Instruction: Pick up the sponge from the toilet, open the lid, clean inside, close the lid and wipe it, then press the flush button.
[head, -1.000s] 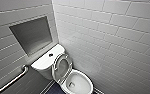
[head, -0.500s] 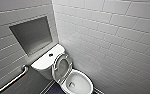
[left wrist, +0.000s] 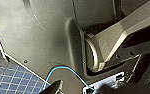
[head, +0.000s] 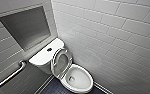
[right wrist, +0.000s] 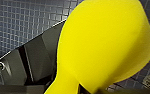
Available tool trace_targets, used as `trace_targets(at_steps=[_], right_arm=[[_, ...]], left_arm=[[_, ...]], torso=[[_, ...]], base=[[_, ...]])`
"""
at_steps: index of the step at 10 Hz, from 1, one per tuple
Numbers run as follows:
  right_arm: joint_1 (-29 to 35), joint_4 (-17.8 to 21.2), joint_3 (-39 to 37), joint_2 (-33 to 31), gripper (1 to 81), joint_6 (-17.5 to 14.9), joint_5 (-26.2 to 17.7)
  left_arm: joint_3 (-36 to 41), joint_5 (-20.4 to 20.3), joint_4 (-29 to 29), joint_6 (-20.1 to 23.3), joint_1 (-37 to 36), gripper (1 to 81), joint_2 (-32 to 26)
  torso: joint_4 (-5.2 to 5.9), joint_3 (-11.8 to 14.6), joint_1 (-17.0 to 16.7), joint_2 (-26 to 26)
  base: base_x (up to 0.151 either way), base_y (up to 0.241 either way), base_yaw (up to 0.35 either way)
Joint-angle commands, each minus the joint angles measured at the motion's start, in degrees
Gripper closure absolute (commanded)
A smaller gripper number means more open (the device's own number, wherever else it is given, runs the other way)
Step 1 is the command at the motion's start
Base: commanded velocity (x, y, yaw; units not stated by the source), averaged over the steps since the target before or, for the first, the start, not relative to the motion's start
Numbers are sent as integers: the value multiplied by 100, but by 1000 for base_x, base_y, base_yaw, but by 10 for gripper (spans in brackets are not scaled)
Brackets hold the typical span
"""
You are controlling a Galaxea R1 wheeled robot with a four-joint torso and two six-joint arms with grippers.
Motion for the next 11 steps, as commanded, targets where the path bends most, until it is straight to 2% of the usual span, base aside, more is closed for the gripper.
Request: trace_targets(at_steps=[1,2,4,8,11], right_arm=[[786,120,865,-953,811,369,-193],[1058,120,997,-1067,811,361,-237],[1690,32,1016,-1094,811,360,-273],[3228,111,568,-866,811,360,-1300],[4038,102,119,-488,811,360,-1872]], left_arm=[[28,459,-72,24,-4,10,42],[28,459,-72,24,-4,10,43],[28,459,-81,24,-4,10,43],[28,512,-90,15,13,10,34],[28,477,-90,15,13,10,60]], torso=[[0,-406,0,0],[0,-151,0,2],[0,-308,4,5],[0,-339,4,9],[0,-343,4,13]], base=[[0,0,0],[0,0,0],[0,0,0],[0,0,0],[0,0,0]])
